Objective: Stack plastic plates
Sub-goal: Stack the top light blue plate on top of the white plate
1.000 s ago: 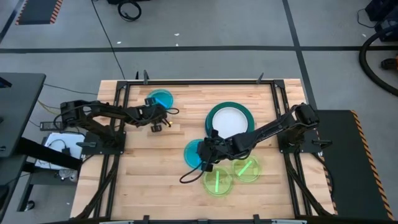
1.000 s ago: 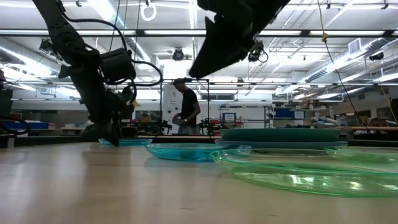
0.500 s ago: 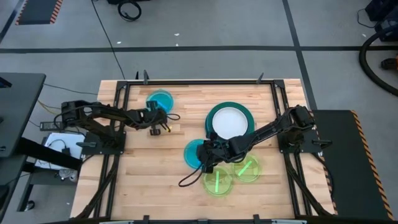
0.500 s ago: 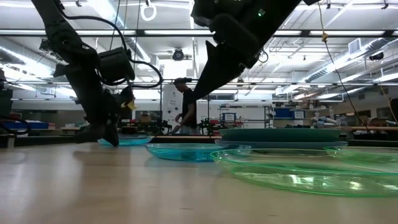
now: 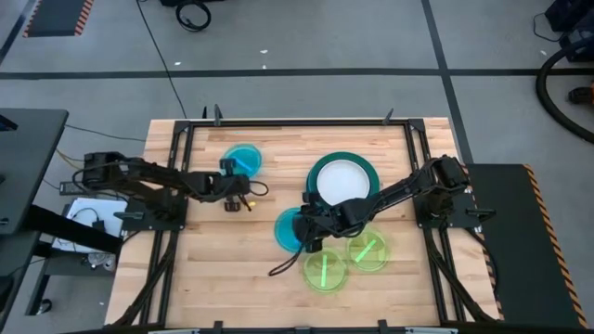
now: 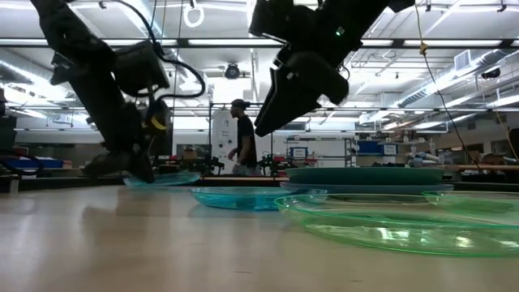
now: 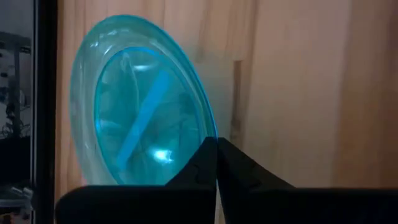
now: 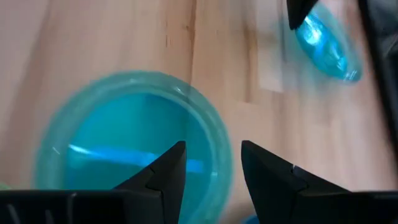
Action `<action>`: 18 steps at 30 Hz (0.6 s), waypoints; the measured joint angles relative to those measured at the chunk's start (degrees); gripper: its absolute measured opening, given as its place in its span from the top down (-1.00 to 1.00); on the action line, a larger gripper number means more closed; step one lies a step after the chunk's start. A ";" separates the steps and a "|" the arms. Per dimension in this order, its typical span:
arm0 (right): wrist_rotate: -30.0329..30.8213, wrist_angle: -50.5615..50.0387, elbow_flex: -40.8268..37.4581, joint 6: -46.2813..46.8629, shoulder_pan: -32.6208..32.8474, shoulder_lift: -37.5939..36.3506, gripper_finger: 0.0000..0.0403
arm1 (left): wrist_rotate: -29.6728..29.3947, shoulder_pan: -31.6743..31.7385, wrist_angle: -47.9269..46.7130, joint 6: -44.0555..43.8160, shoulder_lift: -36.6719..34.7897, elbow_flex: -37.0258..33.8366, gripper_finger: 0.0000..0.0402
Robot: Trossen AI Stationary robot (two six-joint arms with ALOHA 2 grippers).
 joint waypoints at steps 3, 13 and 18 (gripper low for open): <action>1.36 -0.06 0.00 -8.91 0.00 -0.01 0.19 | -0.05 -2.42 -3.36 -2.89 -3.09 1.16 0.97; 12.21 -1.68 0.59 -11.05 1.07 -0.06 0.19 | 0.86 -10.59 -4.62 -3.93 -6.74 6.66 0.97; 10.70 -8.54 3.54 -4.54 2.16 -1.10 0.19 | 4.15 -12.28 0.55 -2.52 -5.22 8.70 0.97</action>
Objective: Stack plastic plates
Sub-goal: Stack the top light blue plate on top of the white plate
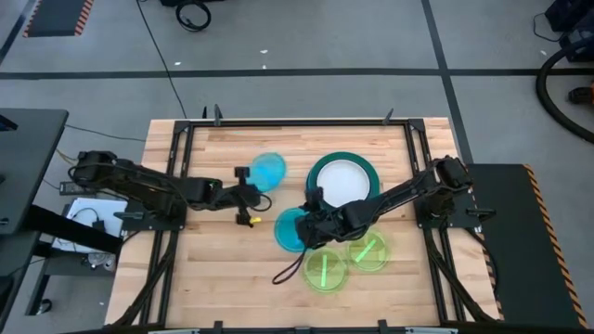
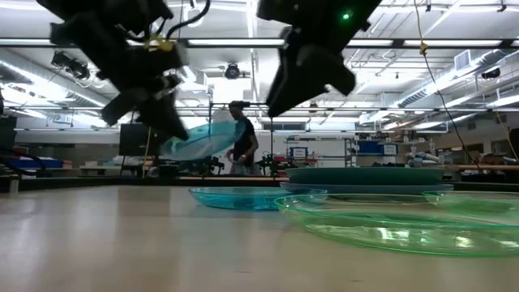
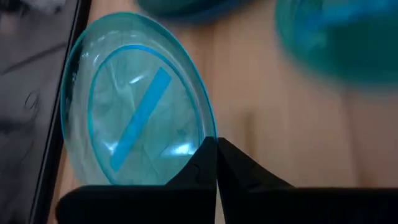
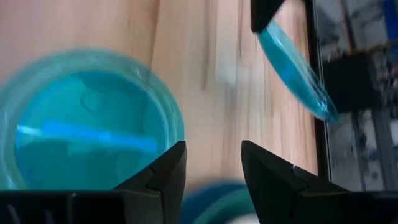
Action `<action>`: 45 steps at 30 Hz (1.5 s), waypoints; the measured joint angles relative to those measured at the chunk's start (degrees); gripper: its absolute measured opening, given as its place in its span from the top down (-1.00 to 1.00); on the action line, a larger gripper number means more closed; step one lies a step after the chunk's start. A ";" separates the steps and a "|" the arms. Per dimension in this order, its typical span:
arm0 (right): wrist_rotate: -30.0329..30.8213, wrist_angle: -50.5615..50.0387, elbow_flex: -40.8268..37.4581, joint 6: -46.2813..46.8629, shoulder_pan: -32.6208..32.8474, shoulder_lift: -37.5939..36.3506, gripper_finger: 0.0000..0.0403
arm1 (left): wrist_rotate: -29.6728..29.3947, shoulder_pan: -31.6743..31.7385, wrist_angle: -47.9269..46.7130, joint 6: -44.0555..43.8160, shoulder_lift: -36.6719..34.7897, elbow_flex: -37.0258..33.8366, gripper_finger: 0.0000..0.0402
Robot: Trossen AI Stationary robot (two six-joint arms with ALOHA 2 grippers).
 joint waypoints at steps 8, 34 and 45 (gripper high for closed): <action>-0.43 -17.34 4.39 14.66 1.28 -2.55 0.19 | 3.70 0.03 3.53 4.38 7.01 7.13 0.98; 0.86 -33.87 4.30 40.81 12.17 -18.11 0.19 | 16.38 4.46 2.42 28.89 36.36 38.01 0.98; 1.29 -32.49 4.28 42.82 12.74 -17.16 0.19 | 18.28 7.88 3.98 35.07 44.26 42.50 0.98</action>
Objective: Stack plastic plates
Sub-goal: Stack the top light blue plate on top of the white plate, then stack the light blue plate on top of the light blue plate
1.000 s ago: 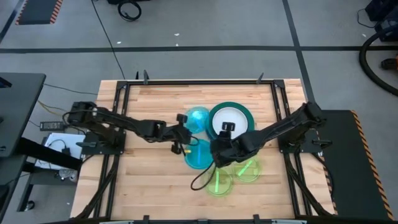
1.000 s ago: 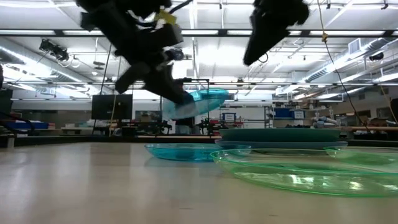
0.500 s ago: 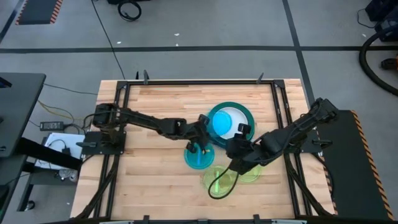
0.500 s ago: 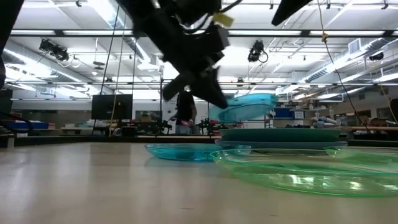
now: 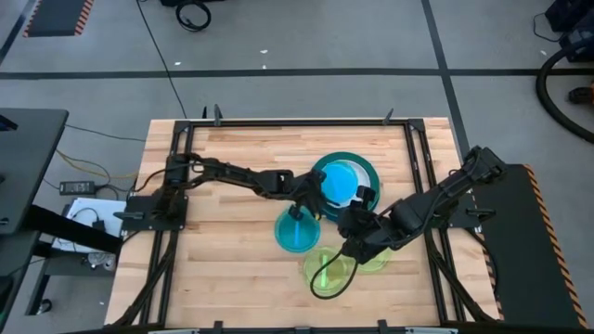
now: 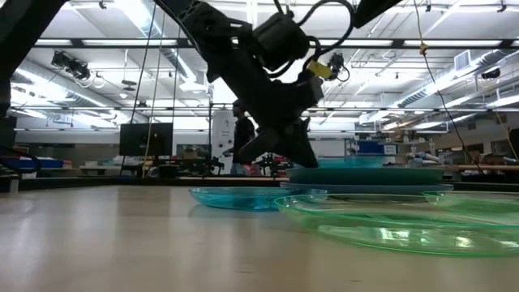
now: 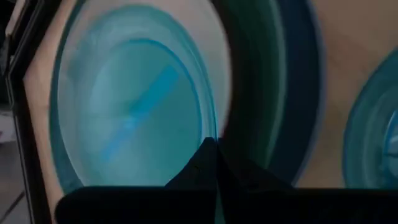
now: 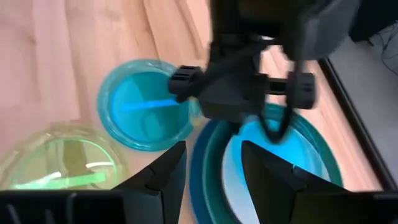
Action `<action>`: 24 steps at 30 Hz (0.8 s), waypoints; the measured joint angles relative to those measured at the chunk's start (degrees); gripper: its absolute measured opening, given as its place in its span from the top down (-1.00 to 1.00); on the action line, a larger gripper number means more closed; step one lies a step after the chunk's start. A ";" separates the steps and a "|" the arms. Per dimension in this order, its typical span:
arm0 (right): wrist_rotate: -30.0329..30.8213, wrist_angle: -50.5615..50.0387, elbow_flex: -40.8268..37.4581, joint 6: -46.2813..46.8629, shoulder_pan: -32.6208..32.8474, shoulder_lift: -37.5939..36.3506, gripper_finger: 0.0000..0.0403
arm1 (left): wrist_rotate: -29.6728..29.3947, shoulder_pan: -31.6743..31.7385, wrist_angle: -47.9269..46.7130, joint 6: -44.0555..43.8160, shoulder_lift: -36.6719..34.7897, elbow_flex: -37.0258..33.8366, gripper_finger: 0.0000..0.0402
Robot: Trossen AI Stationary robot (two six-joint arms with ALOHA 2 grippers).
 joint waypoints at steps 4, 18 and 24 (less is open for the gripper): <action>-0.14 -0.26 -0.01 1.11 0.18 0.15 0.19 | -0.16 0.74 1.09 -1.20 0.79 0.02 0.92; 0.02 -0.27 0.00 2.01 0.07 0.20 0.21 | -0.03 -2.07 1.07 -6.51 -0.69 -0.02 0.25; 0.04 -0.66 0.00 2.45 0.07 0.20 0.24 | 0.02 -4.10 -3.95 -10.48 -3.75 -0.09 0.17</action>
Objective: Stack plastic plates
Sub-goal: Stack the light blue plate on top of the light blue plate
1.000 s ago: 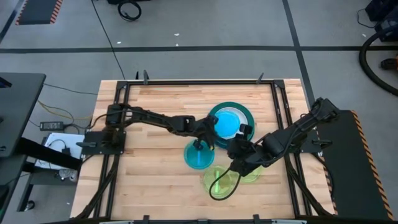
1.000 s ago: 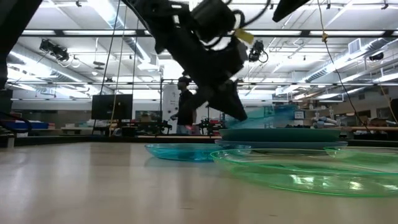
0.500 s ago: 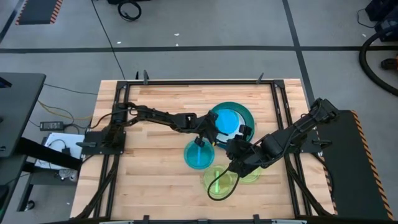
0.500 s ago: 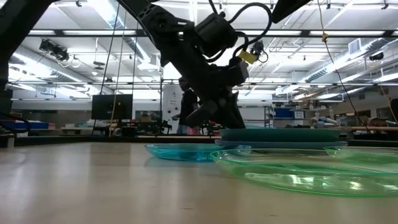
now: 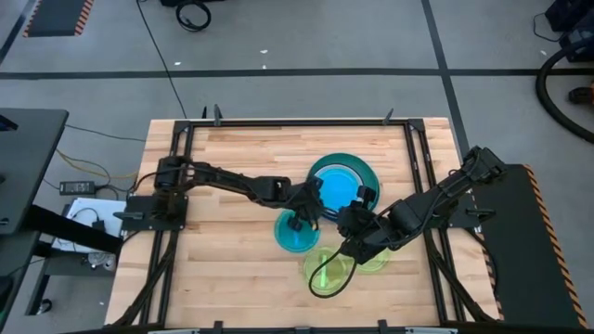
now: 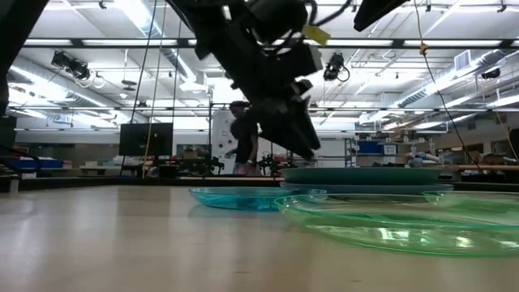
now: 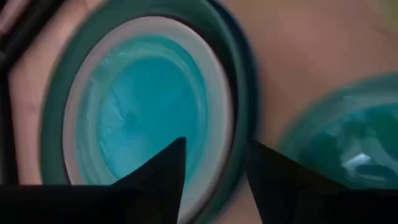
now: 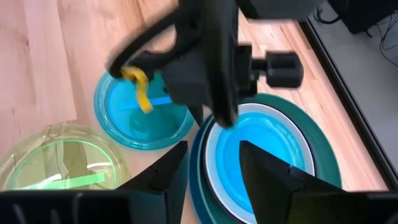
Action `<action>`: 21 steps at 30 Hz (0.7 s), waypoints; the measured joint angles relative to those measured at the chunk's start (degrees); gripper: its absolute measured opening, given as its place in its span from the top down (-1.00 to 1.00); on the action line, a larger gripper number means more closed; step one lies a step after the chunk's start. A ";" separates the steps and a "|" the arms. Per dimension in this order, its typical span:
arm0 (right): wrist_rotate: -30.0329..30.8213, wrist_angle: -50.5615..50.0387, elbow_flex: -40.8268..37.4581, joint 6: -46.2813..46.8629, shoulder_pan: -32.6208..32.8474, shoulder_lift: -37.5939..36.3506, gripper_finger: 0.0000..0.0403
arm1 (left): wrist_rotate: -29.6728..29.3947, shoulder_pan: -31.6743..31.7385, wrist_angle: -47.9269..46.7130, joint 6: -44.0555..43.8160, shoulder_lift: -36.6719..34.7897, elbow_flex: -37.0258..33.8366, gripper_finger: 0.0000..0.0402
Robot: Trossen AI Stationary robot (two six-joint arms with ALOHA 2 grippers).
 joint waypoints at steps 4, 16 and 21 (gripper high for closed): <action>0.26 -0.35 0.00 -0.23 0.00 0.00 0.26 | -0.03 -1.02 -6.67 -3.60 -3.20 0.01 0.19; 3.87 -0.70 0.00 -2.08 0.00 0.02 0.26 | 0.20 -7.71 -24.11 -14.74 -4.82 0.00 0.23; 3.87 -0.70 0.00 -3.16 0.00 0.02 0.26 | 0.20 -11.23 -25.28 -16.94 -4.82 -0.03 0.23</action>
